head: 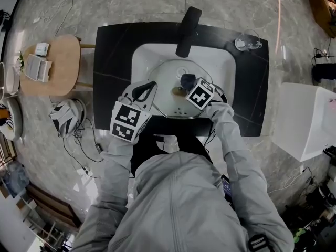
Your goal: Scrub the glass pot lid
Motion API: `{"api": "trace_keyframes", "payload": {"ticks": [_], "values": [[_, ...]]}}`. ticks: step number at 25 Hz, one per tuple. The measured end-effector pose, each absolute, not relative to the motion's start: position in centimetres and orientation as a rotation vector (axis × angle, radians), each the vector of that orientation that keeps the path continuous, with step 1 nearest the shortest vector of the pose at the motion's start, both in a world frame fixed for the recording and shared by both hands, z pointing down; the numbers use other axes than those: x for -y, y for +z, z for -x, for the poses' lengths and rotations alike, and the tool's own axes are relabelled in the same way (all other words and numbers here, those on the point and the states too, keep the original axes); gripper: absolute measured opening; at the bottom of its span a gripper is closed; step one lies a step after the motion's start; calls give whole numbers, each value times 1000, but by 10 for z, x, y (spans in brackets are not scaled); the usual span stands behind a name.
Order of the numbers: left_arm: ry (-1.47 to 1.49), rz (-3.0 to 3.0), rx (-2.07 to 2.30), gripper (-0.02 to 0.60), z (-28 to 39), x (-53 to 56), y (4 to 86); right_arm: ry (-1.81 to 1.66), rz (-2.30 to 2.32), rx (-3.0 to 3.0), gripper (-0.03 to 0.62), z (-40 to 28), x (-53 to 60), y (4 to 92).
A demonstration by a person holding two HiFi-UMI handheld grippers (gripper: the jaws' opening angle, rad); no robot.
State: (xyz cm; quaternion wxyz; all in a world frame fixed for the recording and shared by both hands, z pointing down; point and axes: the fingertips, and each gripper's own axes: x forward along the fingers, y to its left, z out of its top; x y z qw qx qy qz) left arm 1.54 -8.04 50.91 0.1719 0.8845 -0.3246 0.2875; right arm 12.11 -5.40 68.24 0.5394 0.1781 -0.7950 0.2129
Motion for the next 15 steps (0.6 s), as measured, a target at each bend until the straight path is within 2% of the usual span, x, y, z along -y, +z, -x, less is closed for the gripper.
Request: {"api": "trace_keyframes", "payload": {"ticks": [15], "values": [[813, -2533, 932, 29, -36, 69, 504, 415, -455, 1778, 89, -183, 47, 676]]}}
